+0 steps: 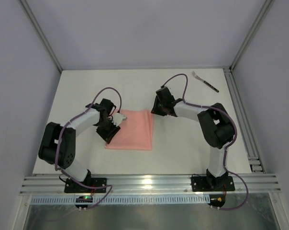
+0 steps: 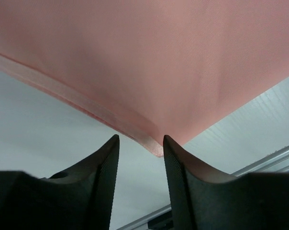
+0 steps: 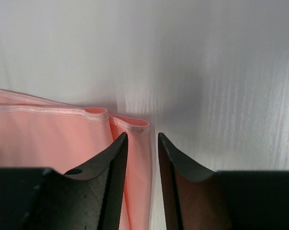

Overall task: Fold the napkin into a case and place the utensils inside
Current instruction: Smooth out the square-folded napkin at the center of the board.

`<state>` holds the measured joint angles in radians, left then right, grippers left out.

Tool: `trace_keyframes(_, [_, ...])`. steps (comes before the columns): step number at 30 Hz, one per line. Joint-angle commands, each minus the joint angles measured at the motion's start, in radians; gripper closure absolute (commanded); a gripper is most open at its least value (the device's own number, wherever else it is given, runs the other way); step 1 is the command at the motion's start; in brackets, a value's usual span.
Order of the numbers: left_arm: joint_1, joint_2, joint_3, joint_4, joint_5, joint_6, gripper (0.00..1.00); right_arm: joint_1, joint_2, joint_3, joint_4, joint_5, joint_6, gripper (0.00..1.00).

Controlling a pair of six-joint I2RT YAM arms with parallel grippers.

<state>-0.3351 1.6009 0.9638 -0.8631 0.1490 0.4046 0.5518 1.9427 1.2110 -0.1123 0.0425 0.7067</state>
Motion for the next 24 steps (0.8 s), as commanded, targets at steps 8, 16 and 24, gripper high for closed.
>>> trace_keyframes(8, [0.111, -0.049, 0.231, 0.024, 0.039, -0.105, 0.44, 0.025, -0.105, 0.121, -0.110, 0.046, -0.230, 0.57])
trace_keyframes(16, [0.173, 0.162, 0.340, 0.151, 0.055, -0.177, 0.50, 0.059, -0.013, 0.162, -0.070, -0.079, -0.237, 0.66])
trace_keyframes(24, [0.182, 0.304, 0.411, 0.210, 0.081, -0.204, 0.50, 0.057, 0.084, 0.220, -0.104, -0.116, -0.217, 0.62])
